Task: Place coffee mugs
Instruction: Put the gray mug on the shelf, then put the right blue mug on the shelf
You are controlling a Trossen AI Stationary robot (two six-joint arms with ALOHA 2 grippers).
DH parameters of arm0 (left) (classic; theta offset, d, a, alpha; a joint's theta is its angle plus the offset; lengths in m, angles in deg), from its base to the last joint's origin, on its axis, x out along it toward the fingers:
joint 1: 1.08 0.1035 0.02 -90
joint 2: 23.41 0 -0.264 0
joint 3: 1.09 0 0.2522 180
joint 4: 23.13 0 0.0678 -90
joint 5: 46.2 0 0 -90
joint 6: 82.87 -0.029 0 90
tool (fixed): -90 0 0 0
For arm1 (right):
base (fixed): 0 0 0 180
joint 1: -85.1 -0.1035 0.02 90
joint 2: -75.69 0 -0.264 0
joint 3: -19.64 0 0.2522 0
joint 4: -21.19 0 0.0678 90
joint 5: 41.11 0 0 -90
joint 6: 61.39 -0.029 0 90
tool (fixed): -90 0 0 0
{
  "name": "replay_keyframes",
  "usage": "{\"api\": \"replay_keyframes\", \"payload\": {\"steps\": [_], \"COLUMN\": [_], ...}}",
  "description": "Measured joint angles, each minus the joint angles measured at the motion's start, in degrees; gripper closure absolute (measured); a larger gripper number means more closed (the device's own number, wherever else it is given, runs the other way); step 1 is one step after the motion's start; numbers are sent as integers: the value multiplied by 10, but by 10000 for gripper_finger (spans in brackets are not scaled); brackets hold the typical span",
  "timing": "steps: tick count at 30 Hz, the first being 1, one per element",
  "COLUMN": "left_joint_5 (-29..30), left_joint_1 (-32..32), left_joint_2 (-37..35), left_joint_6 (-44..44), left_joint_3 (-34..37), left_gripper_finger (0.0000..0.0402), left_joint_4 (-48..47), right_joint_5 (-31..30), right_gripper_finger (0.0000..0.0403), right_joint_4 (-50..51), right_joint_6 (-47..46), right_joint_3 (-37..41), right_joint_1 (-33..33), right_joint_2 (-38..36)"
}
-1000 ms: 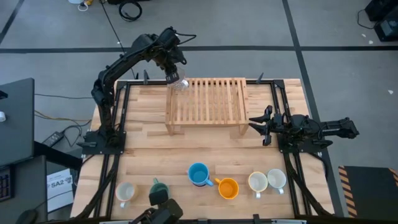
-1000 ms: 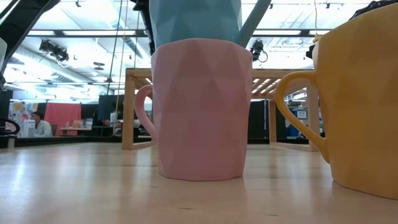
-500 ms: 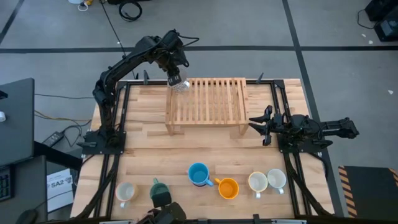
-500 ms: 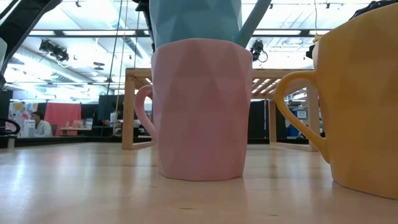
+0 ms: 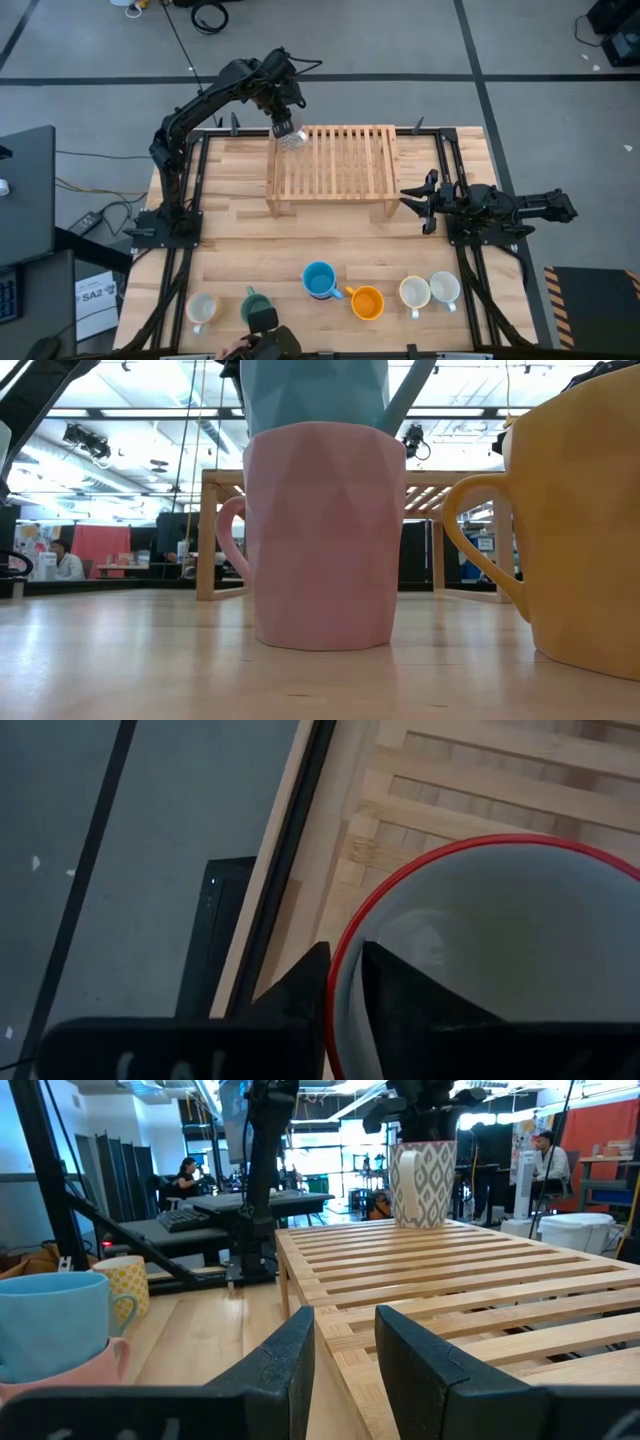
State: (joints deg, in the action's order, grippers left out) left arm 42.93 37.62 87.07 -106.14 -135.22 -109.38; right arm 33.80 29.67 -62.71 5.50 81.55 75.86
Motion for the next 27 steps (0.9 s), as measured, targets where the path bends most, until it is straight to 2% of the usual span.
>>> {"api": "replay_keyframes", "payload": {"steps": [15, 19, 27], "left_joint_5": [17, 18, 20], "left_joint_1": [-1, -1, -1], "left_joint_2": [-1, -1, -1], "left_joint_6": [1, 1, 1], "left_joint_3": [0, 0, 0], "left_gripper_finger": [188, 172, 170], "left_joint_4": [-1, 3, 11], "right_joint_5": [0, 0, 0], "right_gripper_finger": [289, 289, 289], "right_joint_4": [0, 0, 0], "right_joint_6": [0, 0, 0], "right_joint_3": [0, 0, 0], "right_joint_1": [0, 0, 0], "right_joint_2": [0, 0, 0]}}
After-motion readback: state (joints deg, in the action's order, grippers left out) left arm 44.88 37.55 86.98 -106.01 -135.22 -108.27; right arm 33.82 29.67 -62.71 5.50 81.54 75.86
